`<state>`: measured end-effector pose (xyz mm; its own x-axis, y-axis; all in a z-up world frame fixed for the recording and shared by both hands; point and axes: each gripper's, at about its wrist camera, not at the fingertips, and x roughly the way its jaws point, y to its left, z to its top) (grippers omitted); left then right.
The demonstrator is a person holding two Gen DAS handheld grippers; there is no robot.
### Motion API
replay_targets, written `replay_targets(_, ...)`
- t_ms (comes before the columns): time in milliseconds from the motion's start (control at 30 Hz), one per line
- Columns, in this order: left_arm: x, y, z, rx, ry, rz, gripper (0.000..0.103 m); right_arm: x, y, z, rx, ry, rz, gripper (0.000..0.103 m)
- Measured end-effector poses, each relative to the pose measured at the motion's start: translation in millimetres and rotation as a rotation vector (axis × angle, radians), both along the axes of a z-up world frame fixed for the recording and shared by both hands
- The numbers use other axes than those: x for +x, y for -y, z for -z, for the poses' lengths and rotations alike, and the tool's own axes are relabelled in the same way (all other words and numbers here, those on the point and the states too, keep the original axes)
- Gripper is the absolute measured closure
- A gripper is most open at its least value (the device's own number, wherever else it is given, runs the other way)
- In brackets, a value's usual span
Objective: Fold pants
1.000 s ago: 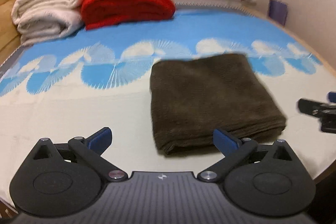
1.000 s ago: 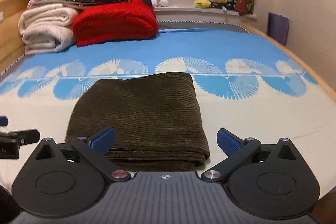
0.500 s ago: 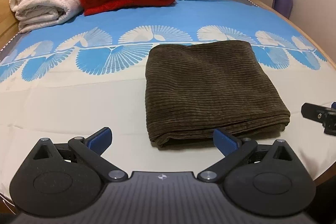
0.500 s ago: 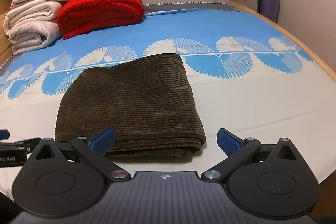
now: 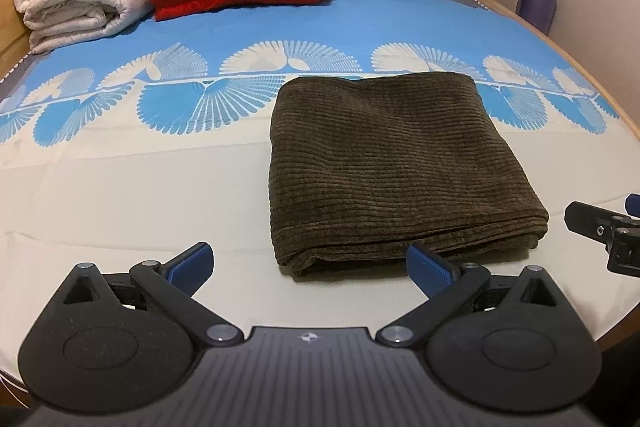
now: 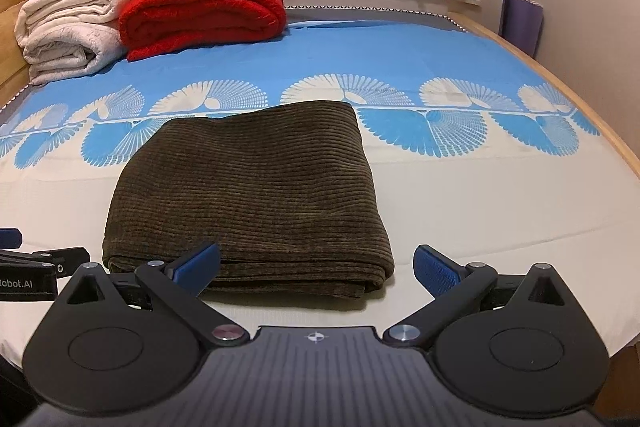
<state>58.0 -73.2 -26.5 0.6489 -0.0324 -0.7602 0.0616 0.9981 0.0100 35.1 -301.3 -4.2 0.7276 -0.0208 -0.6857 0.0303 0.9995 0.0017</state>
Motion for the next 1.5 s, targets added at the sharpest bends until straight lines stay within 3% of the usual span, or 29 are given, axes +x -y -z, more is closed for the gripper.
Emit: replay_targets(1500,-0.2,3.3,0.6,-0.007,0.023,0.058,0.000,1.9,-4.4,3.5,-0.018,-0.010,-0.019,0.001)
